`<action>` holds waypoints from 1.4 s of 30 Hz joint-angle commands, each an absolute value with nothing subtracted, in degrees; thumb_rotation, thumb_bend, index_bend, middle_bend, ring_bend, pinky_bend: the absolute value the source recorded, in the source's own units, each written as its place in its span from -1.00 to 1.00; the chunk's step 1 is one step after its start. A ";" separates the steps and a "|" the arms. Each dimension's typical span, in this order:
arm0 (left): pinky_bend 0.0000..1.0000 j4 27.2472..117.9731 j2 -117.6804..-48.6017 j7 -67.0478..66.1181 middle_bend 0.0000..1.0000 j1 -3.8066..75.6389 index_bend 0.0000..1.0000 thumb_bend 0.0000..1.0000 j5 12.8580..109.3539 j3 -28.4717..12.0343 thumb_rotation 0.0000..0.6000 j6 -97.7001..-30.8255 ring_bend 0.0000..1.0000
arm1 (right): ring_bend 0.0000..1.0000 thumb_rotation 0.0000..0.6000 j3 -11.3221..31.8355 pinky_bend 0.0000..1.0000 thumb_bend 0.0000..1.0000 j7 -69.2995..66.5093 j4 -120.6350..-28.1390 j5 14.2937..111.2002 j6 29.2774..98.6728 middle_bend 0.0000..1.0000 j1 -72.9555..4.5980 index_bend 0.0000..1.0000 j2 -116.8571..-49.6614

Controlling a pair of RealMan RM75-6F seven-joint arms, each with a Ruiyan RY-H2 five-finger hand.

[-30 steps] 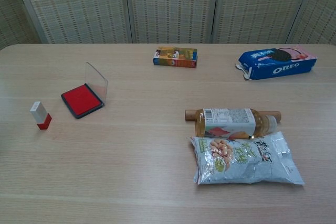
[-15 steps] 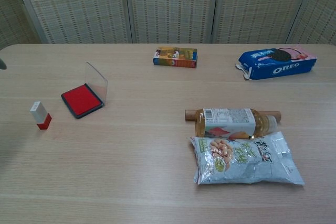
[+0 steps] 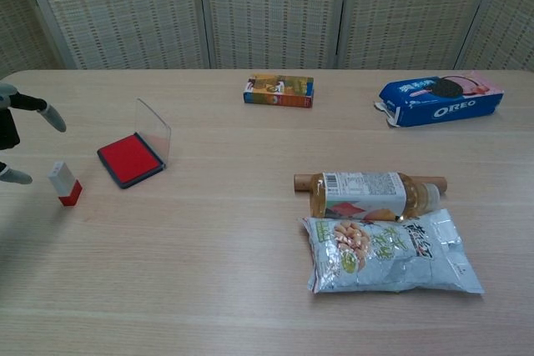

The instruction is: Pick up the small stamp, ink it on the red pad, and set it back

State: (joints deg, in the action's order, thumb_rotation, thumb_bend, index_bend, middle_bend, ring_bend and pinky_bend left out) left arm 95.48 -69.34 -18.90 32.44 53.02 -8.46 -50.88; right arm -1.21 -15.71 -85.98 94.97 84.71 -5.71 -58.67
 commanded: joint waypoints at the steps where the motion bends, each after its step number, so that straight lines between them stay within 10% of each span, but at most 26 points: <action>1: 0.63 93.73 -70.77 -18.84 1.00 33.89 -0.45 -0.57 51.51 -8.22 1.00 -49.22 0.53 | -1.00 1.00 -1.36 -1.00 -0.59 -16.45 -85.58 95.31 85.18 -1.00 -5.57 -1.00 -58.48; 42: 0.63 77.07 -78.10 -12.41 1.00 38.48 -0.25 -0.49 46.46 -5.82 1.00 -41.45 0.53 | -1.00 1.00 -1.26 -1.00 -0.59 -19.05 -84.68 94.52 86.33 -1.00 -5.08 -1.00 -57.63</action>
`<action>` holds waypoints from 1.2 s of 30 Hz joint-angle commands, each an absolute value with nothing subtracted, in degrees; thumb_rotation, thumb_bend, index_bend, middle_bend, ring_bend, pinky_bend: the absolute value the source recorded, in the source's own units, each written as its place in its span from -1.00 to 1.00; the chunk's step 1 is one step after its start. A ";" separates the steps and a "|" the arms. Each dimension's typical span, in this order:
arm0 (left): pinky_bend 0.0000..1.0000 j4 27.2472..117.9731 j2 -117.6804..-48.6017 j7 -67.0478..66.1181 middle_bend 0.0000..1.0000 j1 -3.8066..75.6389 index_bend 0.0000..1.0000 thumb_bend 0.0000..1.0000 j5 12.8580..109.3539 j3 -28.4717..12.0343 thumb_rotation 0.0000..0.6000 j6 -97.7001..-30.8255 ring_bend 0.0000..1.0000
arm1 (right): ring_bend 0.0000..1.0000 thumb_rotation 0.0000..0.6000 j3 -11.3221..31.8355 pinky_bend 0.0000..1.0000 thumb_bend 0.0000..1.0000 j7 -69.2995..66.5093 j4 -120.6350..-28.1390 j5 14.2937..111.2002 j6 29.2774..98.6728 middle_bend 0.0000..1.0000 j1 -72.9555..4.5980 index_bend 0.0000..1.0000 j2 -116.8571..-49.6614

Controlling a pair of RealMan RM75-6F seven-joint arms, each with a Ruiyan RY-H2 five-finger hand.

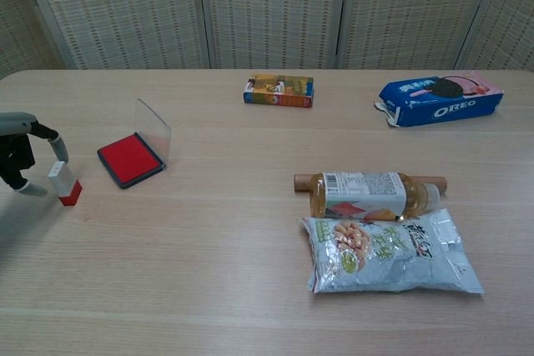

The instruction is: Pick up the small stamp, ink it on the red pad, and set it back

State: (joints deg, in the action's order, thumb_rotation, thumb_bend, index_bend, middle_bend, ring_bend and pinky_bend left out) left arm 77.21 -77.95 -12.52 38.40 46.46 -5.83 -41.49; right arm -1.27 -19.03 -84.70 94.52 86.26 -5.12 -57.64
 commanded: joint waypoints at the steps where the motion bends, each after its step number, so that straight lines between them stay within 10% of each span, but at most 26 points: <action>1: 0.63 76.95 -78.21 -12.35 1.00 38.53 -0.25 -0.49 46.49 -5.82 1.00 -41.41 0.53 | -1.00 1.00 -1.26 -1.00 -0.59 -19.08 -84.66 94.53 86.38 -1.00 -5.06 -1.00 -57.62; 36: 0.63 75.95 -79.18 -10.89 1.00 39.51 0.15 -0.27 44.78 -5.80 1.00 -40.55 0.53 | -1.00 1.00 -1.09 -1.00 -0.59 -18.91 -84.72 94.24 85.89 -1.00 -5.35 -1.00 -57.62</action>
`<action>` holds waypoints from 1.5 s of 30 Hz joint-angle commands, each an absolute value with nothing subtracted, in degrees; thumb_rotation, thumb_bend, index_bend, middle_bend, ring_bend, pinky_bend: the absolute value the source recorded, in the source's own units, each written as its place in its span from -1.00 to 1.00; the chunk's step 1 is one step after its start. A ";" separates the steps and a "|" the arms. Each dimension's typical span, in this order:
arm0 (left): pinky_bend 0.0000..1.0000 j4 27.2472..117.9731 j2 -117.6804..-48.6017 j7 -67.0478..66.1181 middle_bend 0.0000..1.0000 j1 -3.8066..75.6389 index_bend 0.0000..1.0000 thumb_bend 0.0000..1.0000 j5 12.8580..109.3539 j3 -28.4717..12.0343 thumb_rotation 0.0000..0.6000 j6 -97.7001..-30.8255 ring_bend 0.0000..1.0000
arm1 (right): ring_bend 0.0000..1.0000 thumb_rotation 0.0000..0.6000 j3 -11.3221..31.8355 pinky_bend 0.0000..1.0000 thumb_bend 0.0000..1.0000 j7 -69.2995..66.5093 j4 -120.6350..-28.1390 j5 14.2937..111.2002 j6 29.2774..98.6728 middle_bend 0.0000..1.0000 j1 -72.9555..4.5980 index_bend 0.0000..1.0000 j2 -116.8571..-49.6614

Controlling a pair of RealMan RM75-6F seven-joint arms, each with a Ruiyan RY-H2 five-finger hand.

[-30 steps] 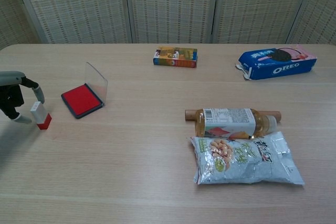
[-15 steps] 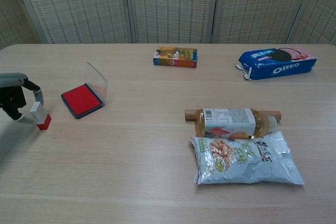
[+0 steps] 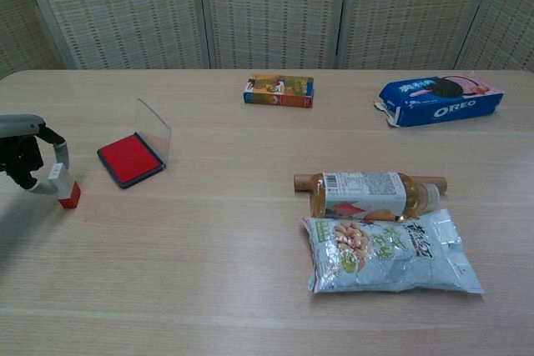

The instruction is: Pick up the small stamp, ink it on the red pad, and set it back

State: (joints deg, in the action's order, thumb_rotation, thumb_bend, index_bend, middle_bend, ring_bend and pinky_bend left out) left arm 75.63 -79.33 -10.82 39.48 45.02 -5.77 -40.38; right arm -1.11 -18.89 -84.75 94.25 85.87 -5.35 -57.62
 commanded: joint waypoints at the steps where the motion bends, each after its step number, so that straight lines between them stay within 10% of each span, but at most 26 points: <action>1: 0.63 76.26 -79.01 -10.91 1.00 39.50 0.18 -0.25 44.69 -5.84 1.00 -40.71 0.53 | -1.00 1.00 -1.09 -1.00 -0.59 -18.91 -84.69 94.23 85.89 -1.00 -5.35 -1.00 -57.63; 15: 0.71 84.77 -74.66 -5.61 1.00 36.82 0.51 -0.10 49.06 -9.97 1.00 -49.02 0.63 | -1.00 1.00 -1.02 -1.00 -0.59 -18.36 -84.84 93.87 84.96 -1.00 -5.75 -1.00 -57.89; 45: 0.72 67.53 -84.24 -3.49 1.00 46.48 0.54 -0.09 46.38 -12.51 1.00 -35.45 0.64 | -1.00 1.00 0.05 -1.00 -0.59 -20.96 -83.67 91.00 83.03 -1.00 -6.23 -1.00 -57.47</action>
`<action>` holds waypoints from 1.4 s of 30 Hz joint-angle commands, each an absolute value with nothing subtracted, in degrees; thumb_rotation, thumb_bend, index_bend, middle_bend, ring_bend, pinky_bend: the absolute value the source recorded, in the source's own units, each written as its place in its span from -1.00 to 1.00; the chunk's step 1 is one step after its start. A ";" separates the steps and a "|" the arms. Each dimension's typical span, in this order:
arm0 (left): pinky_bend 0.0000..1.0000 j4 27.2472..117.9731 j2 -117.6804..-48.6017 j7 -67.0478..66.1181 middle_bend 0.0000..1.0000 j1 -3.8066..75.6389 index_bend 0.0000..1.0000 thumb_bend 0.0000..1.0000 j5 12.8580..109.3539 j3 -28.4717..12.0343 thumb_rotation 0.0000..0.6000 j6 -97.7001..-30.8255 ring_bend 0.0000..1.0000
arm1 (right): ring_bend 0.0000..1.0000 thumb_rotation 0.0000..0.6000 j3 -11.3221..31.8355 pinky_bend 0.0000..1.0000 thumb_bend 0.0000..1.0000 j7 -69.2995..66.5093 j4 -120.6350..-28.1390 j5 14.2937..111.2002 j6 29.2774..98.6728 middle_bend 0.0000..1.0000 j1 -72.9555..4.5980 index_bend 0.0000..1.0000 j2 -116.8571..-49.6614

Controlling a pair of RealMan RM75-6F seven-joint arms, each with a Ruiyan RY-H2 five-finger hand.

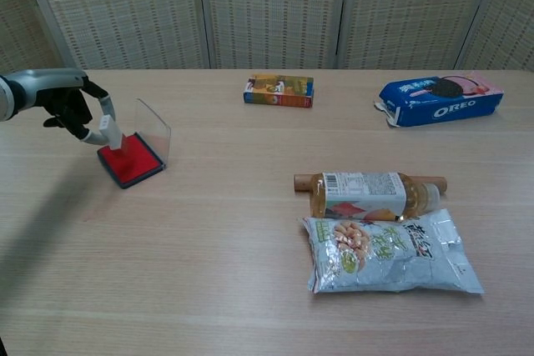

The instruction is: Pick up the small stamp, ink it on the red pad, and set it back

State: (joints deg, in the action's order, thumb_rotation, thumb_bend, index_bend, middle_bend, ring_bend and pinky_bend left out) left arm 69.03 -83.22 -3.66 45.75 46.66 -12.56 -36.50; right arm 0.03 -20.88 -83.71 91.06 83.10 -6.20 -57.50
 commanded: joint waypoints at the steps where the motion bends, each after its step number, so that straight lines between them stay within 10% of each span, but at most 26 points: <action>1: 0.72 66.95 -84.58 -3.38 1.00 46.68 0.55 -0.09 46.37 -12.49 1.00 -35.13 0.64 | -1.00 1.00 0.07 -1.00 -0.59 -21.05 -83.65 90.95 82.99 -1.00 -6.23 -1.00 -57.45; 42: 0.72 56.73 -90.36 -3.33 1.00 49.07 0.61 -0.09 47.14 -10.63 1.00 -30.87 0.64 | -1.00 1.00 0.82 -1.00 -0.59 -22.35 -82.85 90.35 83.99 -1.00 -5.60 -1.00 -57.41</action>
State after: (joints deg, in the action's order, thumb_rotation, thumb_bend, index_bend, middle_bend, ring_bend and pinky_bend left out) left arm 56.74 -90.36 -3.34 49.07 47.14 -10.63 -30.87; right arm 0.82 -22.35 -82.85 90.35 84.00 -5.60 -57.42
